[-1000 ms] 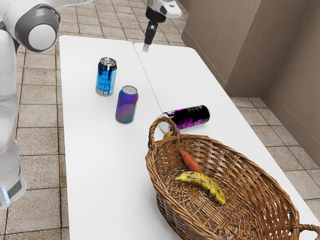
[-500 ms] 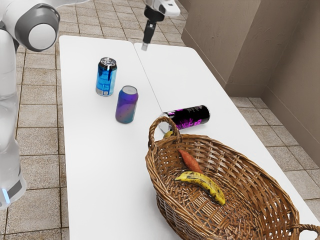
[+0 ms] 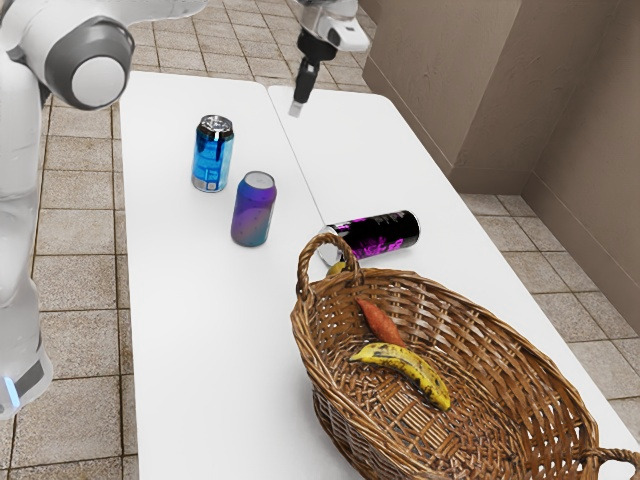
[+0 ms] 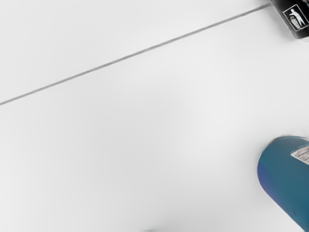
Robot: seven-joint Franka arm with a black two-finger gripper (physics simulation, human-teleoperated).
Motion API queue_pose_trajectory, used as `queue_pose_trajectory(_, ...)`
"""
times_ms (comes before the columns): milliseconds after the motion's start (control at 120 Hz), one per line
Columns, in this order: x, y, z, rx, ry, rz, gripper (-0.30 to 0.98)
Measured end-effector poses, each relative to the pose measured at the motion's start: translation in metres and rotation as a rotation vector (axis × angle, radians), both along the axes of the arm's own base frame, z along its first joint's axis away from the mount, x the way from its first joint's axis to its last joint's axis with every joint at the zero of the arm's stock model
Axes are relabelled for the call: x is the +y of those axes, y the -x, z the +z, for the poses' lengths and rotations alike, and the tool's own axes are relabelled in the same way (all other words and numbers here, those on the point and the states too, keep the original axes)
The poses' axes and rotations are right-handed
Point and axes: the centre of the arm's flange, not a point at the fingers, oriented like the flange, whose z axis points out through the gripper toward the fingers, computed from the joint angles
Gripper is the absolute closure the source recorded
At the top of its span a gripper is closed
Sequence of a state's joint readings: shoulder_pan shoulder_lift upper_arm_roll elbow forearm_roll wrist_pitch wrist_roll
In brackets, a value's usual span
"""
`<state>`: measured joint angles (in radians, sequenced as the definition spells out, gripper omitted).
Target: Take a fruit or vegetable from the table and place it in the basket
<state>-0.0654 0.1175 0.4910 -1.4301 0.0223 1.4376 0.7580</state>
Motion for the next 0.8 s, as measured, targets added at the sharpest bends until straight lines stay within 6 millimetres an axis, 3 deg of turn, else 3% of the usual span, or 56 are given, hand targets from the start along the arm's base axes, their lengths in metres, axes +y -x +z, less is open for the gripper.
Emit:
queue_pose_trajectory(58,0.005,0.001,-0.004,0.006,0.000,0.055,0.00)
queue_pose_trajectory(183,0.039,0.016,-0.012,0.016,0.021,0.303,0.00)
queue_pose_trajectory(300,0.048,0.023,-0.014,0.020,0.050,0.519,0.00)
queue_pose_trajectory(642,0.019,0.014,-0.014,0.069,-0.020,1.137,0.00)
queue_pose_trajectory(700,-0.009,0.004,-0.005,0.048,-0.042,1.181,0.00)
queue_pose_trajectory(800,-0.104,-0.025,0.001,0.014,-0.074,1.152,0.00)
